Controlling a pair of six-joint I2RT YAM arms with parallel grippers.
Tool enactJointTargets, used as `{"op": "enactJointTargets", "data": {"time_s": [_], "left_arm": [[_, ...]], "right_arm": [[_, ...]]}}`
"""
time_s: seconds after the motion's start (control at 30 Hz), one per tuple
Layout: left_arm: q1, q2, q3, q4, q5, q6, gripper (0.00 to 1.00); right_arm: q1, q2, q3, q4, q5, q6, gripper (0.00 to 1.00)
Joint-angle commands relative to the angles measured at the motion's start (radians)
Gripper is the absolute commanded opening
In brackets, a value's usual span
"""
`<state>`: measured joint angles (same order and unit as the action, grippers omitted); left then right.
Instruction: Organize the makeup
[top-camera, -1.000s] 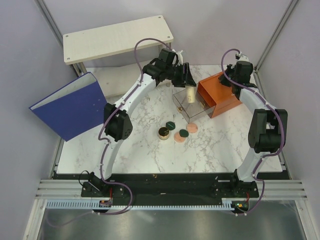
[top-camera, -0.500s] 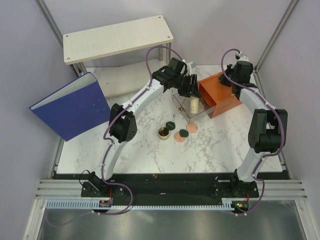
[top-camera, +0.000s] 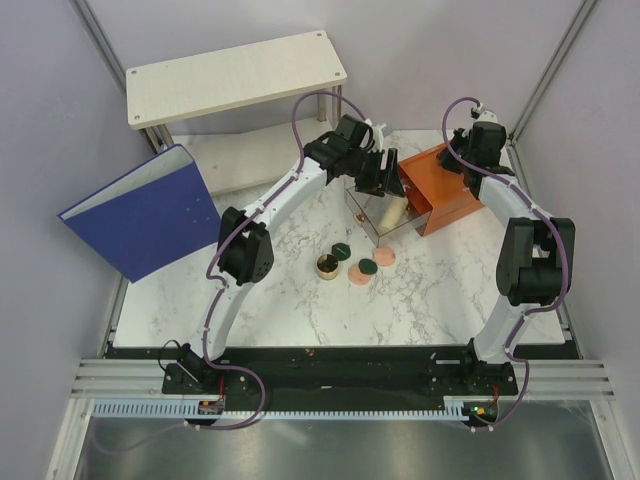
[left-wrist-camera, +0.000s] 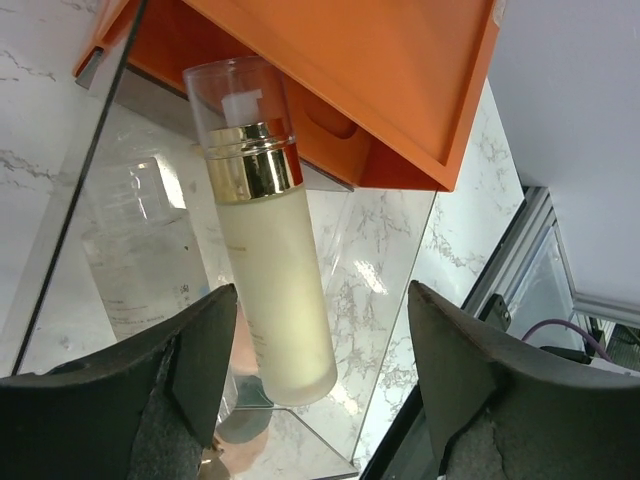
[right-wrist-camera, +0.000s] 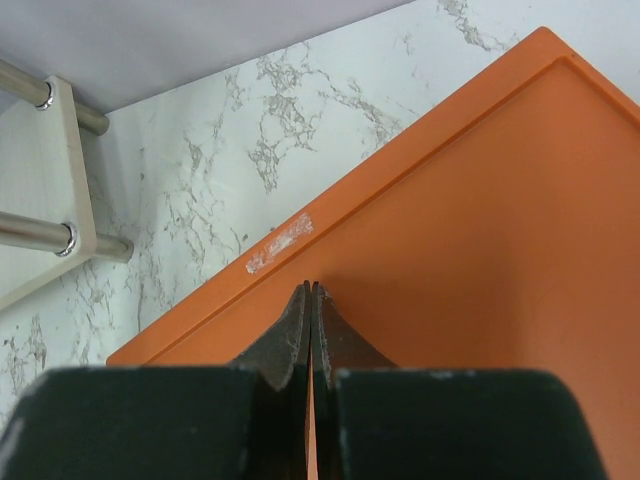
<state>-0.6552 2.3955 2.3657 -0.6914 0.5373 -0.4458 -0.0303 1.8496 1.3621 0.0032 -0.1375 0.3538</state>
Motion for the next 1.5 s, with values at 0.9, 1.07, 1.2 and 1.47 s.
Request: {"op": "enactJointTargets", "data": {"time_s": [0.9,1.07,1.2,1.47], "left_arm": [[0.186,-0.351,-0.574,0.050,0.110,-0.067,0.02],[0.174,-0.271,-0.516,0.049,0.135,-0.067,0.02],[0.143,-0.214,-0.451,0.047,0.135,-0.065,0.02],[0.085,-0.053,-0.200,0.065,0.167,-0.145,0.02]], "right_arm": [[0.004,0.131,-0.106,-0.407,0.030,-0.033,0.00],[0.003,0.131,-0.107,-0.408,0.030,-0.041,0.00],[0.004,0.135,-0.100,-0.407,0.026,-0.038,0.00],[0.003,0.137,-0.095,-0.408,0.018,-0.033,0.00]]}}
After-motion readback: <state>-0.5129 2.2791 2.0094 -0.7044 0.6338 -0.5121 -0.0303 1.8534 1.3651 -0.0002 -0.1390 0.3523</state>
